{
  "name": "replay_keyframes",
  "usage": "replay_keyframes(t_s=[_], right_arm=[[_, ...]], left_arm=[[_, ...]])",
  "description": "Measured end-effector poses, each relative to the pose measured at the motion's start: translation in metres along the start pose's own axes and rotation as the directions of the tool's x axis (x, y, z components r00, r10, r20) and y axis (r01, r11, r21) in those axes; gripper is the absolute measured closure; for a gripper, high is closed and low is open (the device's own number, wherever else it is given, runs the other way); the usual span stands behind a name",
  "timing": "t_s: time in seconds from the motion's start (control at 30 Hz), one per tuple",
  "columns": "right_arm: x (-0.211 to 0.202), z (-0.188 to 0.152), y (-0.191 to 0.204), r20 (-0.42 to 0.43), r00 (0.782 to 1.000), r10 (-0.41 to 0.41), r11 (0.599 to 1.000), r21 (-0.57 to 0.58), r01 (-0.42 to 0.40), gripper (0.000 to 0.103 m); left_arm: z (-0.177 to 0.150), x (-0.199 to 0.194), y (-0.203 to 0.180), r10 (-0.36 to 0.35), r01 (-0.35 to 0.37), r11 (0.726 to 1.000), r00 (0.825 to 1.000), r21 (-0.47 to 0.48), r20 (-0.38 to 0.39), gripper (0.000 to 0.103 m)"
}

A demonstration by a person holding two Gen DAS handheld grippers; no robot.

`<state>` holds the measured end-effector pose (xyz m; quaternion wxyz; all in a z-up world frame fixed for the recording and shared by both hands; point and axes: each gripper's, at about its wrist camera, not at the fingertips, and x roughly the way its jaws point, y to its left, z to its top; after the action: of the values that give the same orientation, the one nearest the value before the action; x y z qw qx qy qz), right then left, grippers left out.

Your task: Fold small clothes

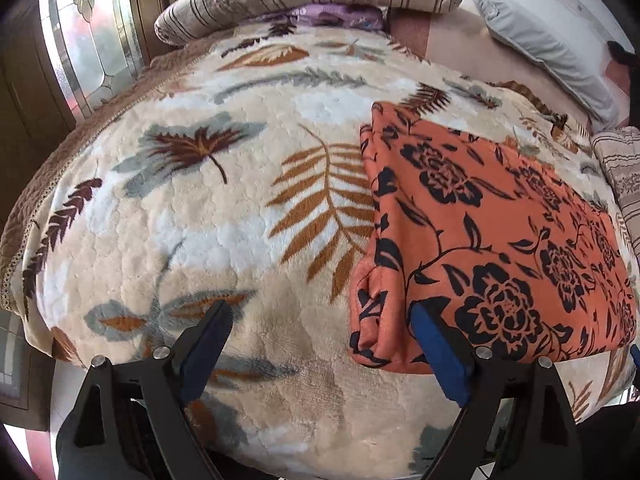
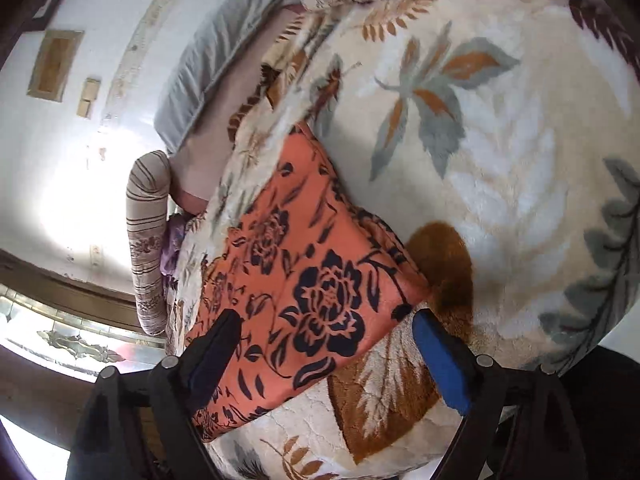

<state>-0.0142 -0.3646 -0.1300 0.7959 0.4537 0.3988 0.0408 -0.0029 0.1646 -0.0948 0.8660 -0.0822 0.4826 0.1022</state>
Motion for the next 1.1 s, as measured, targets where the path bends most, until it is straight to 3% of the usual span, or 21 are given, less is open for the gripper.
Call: replay_keyframes(t_s=[0.1, 0.23, 0.87, 1.1], right_arm=[[-0.009, -0.008, 0.001, -0.015, 0.998, 0.053, 0.999, 0.007, -0.053, 0.013], [0.011, -0.024, -0.005, -0.09, 0.996, 0.022, 0.999, 0.031, -0.019, 0.013], [0.01, -0.019, -0.012, -0.081, 0.994, 0.071, 0.996, 0.057, -0.067, 0.013], [0.024, -0.007, -0.012, -0.093, 0.99, 0.102, 0.984, 0.157, -0.086, 0.013]], left_arm=[[0.001, -0.014, -0.005, -0.008, 0.008, 1.0, 0.999, 0.007, 0.035, 0.011], [0.0, -0.021, -0.02, -0.048, 0.047, 0.999, 0.998, 0.017, 0.045, 0.011], [-0.015, -0.022, -0.072, -0.081, 0.078, 0.991, 0.996, 0.113, 0.022, 0.011], [-0.002, -0.021, -0.103, -0.101, 0.095, 0.985, 0.994, 0.145, 0.04, 0.011]])
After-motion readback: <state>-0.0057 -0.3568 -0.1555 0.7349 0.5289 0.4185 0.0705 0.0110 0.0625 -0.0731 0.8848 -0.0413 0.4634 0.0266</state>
